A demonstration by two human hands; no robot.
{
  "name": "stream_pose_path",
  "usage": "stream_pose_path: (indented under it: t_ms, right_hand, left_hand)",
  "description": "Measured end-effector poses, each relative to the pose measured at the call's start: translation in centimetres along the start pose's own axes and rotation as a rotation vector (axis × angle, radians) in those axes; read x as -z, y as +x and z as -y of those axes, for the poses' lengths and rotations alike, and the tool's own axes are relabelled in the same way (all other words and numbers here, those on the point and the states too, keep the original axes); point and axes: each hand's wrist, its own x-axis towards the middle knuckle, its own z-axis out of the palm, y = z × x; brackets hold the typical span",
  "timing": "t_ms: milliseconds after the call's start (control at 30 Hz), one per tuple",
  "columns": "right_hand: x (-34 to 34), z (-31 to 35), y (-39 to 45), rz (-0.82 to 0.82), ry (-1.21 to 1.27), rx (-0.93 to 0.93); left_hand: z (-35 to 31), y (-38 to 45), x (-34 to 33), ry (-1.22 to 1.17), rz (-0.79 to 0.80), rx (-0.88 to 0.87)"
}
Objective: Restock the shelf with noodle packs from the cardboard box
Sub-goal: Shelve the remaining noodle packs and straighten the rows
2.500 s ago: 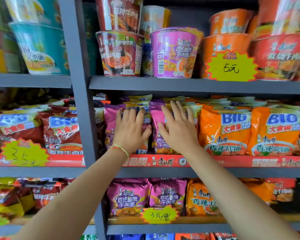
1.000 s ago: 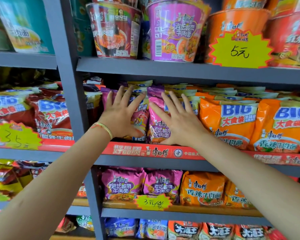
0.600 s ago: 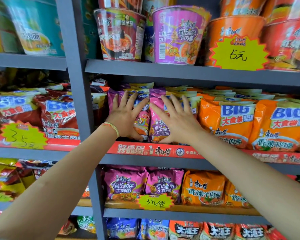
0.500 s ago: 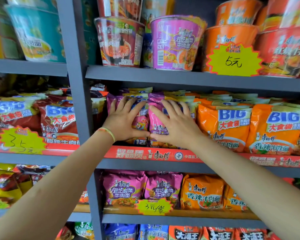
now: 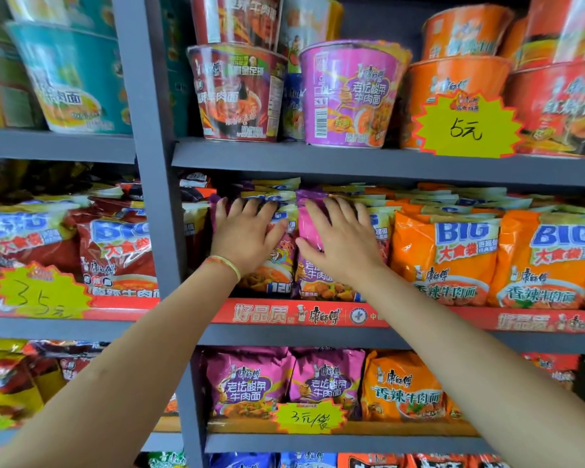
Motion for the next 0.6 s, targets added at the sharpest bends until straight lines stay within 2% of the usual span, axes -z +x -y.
stream_pose_path:
  t_ms: [133, 267, 367, 533, 600]
  right_hand:
    - [0.8, -0.5, 1.5, -0.085, 0.041, -0.075]
    - [0.8, -0.2, 2.6, 0.107, -0.012, -0.101]
    - [0.4, 0.1, 1.7, 0.097, -0.029, -0.067]
    - [0.0, -0.4, 1.8, 0.044, -0.017, -0.072]
    - [-0.3, -0.3, 1.8, 0.039, -0.024, -0.067]
  left_hand:
    - [-0.7, 1.9, 1.6, 0.009, -0.092, 0.014]
    - [-1.0, 4.6, 1.5, -0.032, 0.090, 0.027]
    - [-1.1, 4.8, 1.1, -0.019, 0.208, 0.025]
    - [-1.4, 3.1, 1.5, 0.024, 0.022, -0.022]
    - [-1.6, 2.4, 1.6, 0.028, -0.003, -0.010]
